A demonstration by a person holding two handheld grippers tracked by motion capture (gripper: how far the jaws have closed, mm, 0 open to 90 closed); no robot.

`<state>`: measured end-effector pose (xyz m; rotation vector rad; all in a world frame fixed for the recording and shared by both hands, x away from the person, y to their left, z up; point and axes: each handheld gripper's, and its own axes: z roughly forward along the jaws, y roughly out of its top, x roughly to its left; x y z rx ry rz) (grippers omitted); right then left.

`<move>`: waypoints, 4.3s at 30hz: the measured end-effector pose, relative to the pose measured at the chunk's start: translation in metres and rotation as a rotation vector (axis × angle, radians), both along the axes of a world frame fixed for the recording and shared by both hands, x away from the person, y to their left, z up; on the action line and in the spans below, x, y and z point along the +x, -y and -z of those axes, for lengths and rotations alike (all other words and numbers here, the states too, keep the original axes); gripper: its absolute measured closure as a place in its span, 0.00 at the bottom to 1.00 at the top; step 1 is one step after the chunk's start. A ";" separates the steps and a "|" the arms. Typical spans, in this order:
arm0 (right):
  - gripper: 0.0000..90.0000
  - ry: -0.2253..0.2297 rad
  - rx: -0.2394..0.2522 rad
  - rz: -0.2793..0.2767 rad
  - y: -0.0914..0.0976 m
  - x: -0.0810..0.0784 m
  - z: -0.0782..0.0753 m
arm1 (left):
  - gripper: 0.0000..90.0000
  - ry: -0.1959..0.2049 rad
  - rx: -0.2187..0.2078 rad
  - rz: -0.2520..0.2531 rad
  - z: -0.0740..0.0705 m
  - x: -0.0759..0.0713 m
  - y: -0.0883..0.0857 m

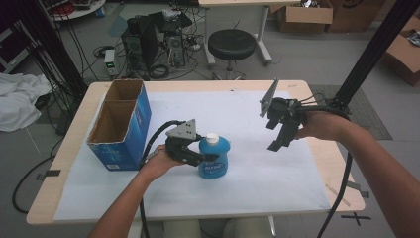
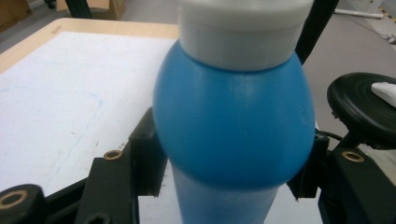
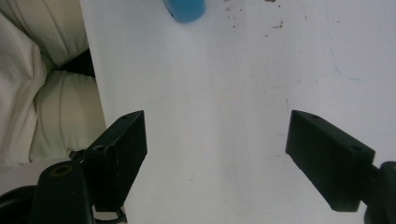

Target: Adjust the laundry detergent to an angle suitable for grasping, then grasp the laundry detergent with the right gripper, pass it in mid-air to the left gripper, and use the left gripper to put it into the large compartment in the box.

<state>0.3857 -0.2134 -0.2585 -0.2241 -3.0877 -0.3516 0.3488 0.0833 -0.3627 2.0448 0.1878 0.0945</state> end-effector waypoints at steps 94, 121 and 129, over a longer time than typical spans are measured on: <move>0.22 0.009 0.023 -0.022 0.002 0.001 -0.005 | 0.21 -0.056 0.594 -0.240 -0.128 0.072 -0.039; 0.22 0.013 0.035 -0.018 0.007 0.003 -0.009 | 0.22 -0.055 0.637 -0.269 -0.126 0.089 -0.035; 0.22 0.016 0.041 -0.021 0.007 0.002 -0.010 | 0.21 -0.057 0.634 -0.273 -0.126 0.090 -0.036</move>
